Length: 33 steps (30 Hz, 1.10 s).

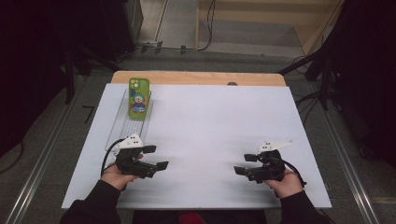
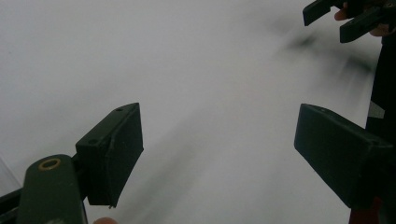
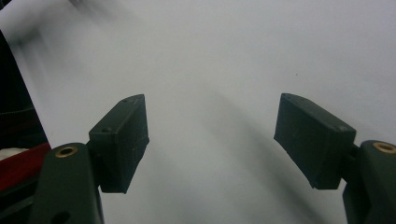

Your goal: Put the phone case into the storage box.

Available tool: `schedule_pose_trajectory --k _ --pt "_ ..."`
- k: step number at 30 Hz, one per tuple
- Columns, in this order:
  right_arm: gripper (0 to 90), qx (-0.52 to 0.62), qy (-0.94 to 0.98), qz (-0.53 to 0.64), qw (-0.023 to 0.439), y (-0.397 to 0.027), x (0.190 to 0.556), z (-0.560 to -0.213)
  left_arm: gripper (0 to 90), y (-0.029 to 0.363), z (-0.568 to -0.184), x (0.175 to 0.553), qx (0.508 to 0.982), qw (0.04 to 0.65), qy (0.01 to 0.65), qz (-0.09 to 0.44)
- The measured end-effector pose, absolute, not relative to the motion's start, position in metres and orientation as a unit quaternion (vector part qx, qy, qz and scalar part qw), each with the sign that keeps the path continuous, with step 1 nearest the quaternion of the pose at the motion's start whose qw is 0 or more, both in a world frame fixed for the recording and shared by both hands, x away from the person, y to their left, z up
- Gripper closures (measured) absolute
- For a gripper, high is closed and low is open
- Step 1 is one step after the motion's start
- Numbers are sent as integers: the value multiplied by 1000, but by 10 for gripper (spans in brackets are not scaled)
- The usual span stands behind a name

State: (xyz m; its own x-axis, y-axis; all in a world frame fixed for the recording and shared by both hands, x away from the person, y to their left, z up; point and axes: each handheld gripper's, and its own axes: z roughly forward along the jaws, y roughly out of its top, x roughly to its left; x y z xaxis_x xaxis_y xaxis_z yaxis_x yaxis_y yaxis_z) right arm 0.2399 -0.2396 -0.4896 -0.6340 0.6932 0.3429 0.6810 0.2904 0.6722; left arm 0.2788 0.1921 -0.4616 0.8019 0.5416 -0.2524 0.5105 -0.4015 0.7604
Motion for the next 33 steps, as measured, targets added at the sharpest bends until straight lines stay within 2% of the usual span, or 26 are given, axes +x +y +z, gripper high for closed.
schedule_pose_trajectory --k 33 --pt "242 426 805 413 8 -239 240 -491 162 210 -473 264 839 435 326 10"
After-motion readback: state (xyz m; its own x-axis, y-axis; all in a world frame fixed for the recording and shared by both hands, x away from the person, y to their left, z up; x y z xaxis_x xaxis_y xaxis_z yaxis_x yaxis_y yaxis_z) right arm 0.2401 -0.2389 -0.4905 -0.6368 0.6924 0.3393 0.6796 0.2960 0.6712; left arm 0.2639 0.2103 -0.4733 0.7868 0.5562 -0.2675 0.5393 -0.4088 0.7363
